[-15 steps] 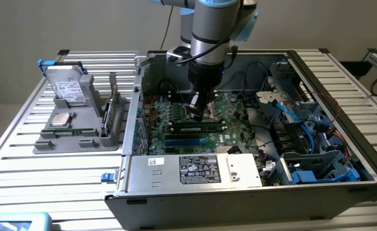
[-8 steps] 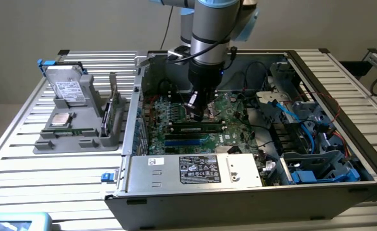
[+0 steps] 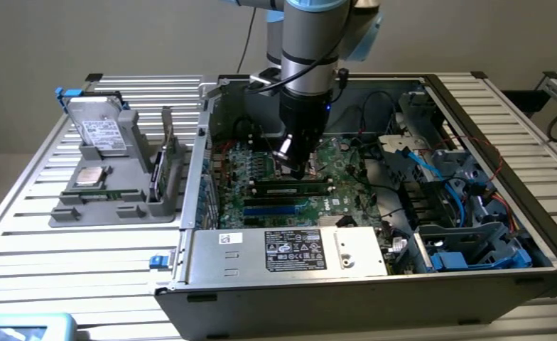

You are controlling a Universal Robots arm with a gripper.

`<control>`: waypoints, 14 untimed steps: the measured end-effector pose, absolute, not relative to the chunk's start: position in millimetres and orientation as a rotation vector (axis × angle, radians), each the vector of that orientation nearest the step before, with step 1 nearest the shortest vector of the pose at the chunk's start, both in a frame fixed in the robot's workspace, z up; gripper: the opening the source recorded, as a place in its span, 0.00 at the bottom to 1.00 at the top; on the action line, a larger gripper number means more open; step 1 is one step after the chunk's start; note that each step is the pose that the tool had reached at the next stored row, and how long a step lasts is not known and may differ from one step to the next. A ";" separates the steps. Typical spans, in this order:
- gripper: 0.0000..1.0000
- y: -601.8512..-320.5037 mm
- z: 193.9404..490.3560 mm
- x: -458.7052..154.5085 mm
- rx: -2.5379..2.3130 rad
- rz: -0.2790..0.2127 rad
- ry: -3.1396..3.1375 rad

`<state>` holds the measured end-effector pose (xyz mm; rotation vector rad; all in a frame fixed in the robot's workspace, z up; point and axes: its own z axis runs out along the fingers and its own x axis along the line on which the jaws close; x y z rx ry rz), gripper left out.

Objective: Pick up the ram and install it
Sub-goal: 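Press down the ram until it locks into place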

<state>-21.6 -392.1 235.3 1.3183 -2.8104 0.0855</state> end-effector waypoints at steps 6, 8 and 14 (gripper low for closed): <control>0.11 -392.1 235.4 -21.6 1.216 0.087 -2.859; 0.11 -392.1 235.4 -21.7 1.180 0.087 -2.874; 0.11 -392.2 235.5 -21.6 1.067 0.086 -2.916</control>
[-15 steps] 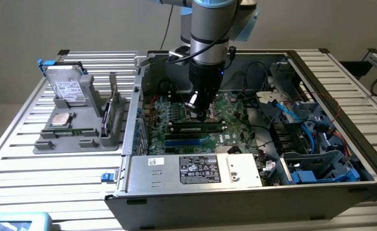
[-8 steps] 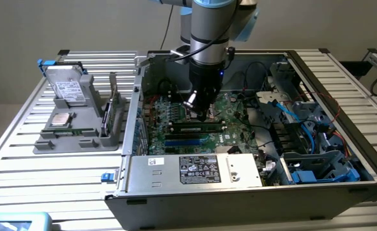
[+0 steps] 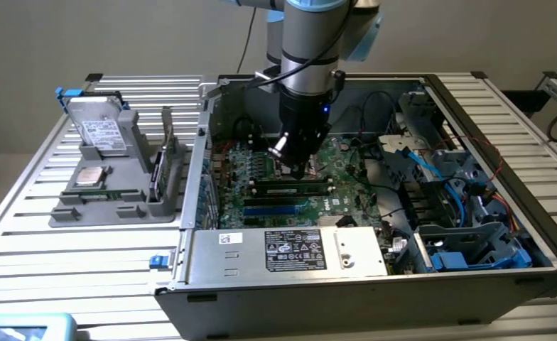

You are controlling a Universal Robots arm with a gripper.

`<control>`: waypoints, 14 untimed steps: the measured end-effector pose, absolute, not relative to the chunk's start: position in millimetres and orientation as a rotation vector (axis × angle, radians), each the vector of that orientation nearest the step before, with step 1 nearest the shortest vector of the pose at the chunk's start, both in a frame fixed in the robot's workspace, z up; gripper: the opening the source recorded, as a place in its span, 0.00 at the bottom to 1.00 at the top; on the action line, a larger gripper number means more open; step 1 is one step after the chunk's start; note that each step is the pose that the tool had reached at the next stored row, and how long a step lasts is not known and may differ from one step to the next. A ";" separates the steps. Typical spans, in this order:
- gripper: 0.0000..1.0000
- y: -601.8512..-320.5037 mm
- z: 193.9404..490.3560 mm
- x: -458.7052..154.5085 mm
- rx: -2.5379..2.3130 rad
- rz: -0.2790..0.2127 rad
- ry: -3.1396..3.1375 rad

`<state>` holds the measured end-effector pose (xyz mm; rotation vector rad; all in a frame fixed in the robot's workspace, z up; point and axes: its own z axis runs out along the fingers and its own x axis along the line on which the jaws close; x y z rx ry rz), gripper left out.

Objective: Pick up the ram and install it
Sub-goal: 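Press down the ram until it locks into place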

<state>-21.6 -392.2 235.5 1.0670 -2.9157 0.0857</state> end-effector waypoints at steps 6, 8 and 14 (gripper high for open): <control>0.11 -392.1 235.4 -21.6 0.961 0.086 -2.950; 0.11 -392.1 235.4 -21.6 0.925 0.086 -2.960; 0.11 -392.1 235.4 -21.6 0.817 0.087 -2.989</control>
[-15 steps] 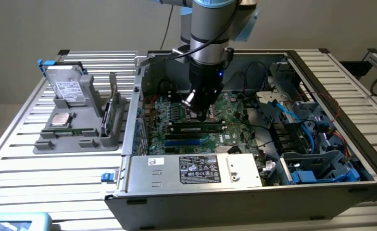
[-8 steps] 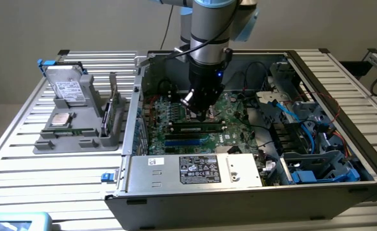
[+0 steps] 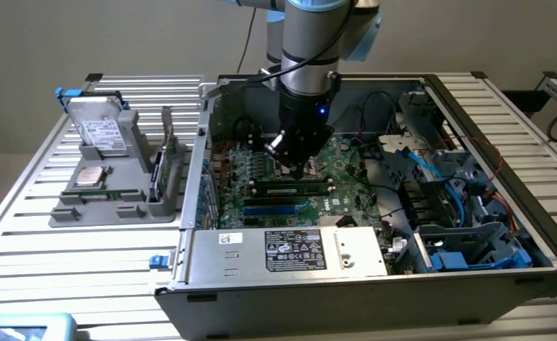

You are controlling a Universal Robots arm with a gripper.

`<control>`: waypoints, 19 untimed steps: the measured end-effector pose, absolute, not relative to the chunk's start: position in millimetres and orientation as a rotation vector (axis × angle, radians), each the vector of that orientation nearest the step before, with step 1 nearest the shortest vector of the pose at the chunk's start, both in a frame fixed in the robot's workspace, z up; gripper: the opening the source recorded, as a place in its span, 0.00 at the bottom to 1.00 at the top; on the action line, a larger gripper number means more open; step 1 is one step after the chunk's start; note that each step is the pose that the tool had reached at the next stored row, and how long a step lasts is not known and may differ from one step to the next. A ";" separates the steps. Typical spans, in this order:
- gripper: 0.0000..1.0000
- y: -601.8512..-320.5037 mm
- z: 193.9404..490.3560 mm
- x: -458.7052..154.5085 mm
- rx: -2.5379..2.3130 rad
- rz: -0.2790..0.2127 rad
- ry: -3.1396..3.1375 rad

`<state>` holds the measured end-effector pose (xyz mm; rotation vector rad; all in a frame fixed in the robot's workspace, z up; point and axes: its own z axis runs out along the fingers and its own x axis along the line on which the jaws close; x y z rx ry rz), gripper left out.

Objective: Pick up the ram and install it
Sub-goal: 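Press down the ram until it locks into place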

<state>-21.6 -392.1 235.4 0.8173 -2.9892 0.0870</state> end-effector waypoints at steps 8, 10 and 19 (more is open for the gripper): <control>0.11 -392.1 235.4 -21.6 0.675 0.088 -3.021; 0.11 -392.1 235.4 -21.6 0.641 0.089 -3.028; 0.11 -392.1 235.4 -21.6 0.503 0.108 -3.048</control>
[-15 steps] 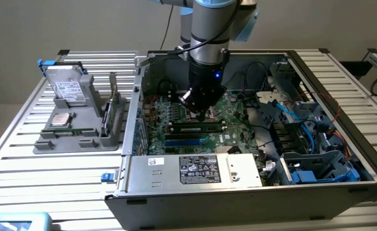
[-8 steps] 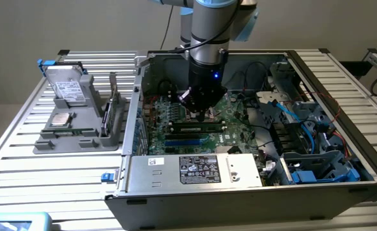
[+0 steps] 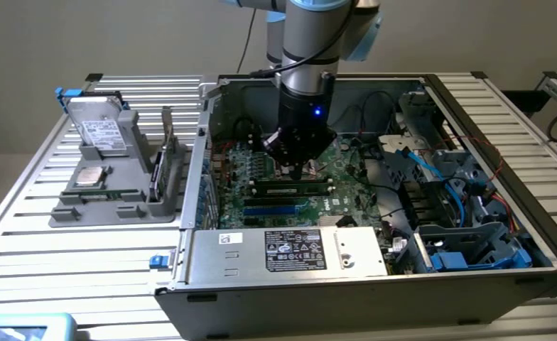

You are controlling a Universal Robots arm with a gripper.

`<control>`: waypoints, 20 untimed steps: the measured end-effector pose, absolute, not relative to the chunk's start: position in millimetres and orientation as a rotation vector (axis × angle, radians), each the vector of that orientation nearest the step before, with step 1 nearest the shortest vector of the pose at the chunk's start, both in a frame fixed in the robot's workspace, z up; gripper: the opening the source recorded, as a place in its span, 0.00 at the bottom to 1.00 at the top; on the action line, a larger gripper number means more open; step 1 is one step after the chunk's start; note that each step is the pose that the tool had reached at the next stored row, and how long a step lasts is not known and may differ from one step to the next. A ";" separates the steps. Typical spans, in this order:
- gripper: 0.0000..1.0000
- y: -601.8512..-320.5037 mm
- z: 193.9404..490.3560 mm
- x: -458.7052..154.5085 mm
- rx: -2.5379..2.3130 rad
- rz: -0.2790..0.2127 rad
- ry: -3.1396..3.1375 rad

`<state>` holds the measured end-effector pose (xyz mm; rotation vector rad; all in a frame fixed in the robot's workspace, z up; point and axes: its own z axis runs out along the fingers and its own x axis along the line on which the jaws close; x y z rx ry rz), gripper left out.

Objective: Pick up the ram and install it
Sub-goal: 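Press down the ram until it locks into place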

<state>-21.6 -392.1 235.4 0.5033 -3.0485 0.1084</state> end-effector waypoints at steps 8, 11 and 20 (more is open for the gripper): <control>0.11 -392.1 235.4 -21.6 0.394 0.130 -3.062; 0.11 -392.2 235.6 -21.6 0.357 0.134 -3.069; 0.11 -392.1 235.9 -21.6 0.241 0.144 -3.083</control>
